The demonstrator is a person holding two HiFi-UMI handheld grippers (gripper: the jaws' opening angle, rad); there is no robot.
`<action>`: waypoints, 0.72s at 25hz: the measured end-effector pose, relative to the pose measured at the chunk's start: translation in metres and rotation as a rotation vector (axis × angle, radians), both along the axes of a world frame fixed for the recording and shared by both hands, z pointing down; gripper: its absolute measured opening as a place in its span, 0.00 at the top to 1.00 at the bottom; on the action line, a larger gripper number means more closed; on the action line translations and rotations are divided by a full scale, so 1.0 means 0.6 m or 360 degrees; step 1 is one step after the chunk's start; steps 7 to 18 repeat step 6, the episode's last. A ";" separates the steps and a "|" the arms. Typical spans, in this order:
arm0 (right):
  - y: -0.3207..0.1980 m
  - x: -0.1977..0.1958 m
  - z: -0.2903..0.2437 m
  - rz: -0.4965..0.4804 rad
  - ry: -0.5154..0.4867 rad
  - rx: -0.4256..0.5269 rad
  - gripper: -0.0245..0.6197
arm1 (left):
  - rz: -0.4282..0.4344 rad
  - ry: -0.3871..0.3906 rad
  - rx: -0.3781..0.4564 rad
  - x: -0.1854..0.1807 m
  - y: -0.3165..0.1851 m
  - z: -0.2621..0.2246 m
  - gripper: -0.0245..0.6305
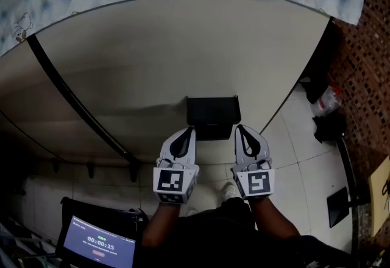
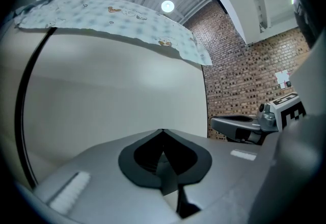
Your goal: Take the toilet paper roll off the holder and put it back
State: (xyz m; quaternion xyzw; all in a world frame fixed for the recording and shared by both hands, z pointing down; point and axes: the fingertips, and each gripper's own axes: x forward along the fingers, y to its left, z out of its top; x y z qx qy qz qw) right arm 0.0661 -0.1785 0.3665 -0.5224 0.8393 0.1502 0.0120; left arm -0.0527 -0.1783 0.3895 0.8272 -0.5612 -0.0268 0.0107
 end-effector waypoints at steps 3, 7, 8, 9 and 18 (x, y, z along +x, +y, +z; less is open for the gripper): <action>0.000 0.000 -0.003 0.0005 0.0007 0.0006 0.96 | -0.0003 -0.0006 -0.0008 -0.001 -0.001 0.003 0.93; -0.001 -0.004 -0.006 0.0009 0.0011 0.0018 0.96 | -0.0002 -0.0010 0.0009 -0.003 -0.003 -0.004 0.94; -0.001 -0.004 -0.006 0.0009 0.0011 0.0018 0.96 | -0.0002 -0.0010 0.0009 -0.003 -0.003 -0.004 0.94; -0.001 -0.004 -0.006 0.0009 0.0011 0.0018 0.96 | -0.0002 -0.0010 0.0009 -0.003 -0.003 -0.004 0.94; -0.001 -0.004 -0.006 0.0009 0.0011 0.0018 0.96 | -0.0002 -0.0010 0.0009 -0.003 -0.003 -0.004 0.94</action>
